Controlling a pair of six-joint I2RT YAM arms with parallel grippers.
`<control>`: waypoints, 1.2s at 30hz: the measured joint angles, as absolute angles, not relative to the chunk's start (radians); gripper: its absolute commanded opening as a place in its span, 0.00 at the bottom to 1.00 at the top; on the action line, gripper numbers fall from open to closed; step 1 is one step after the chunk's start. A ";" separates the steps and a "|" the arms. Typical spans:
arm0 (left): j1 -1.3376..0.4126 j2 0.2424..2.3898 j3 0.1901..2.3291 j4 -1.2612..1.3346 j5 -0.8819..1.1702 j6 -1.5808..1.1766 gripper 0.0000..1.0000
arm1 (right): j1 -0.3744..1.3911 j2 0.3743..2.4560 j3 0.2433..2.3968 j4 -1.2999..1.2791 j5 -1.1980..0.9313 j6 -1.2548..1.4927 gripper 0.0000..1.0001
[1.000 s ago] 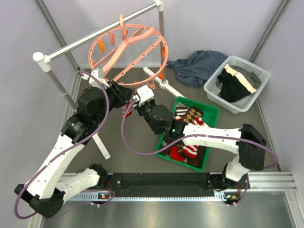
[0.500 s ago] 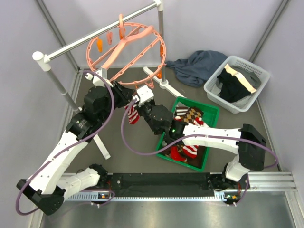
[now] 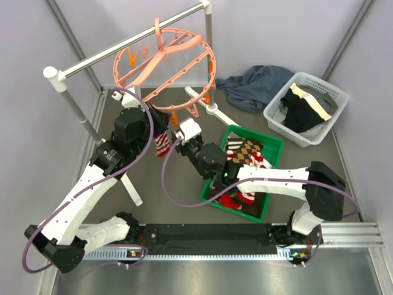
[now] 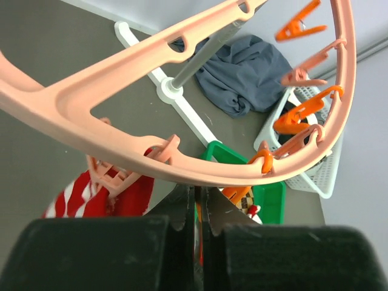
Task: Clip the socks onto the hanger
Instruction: Open the clamp at the hanger.
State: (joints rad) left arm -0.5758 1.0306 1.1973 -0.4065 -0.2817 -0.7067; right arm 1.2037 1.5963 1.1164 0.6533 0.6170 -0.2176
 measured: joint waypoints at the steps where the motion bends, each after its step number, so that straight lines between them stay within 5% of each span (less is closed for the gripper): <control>1: -0.576 1.031 1.197 -0.410 -0.287 -0.703 0.00 | 1.204 1.588 1.092 0.658 0.599 -0.217 0.56; 7: -0.576 1.030 1.203 -0.420 -0.308 -0.678 0.00 | 1.178 1.505 1.018 0.632 0.403 -0.138 0.65; 21: -0.576 1.030 1.256 -0.446 -0.276 -0.678 0.00 | 0.972 1.419 0.988 0.655 -0.074 0.109 0.65; 36: -0.575 1.042 1.277 -0.458 -0.262 -0.678 0.00 | 0.938 1.513 1.050 0.677 -0.188 0.194 0.48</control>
State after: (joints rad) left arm -0.5755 1.0420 1.2774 -0.4583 -0.2623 -0.6785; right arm 0.9379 1.5127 1.0496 0.6769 -0.1883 0.1944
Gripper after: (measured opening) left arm 0.030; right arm 0.518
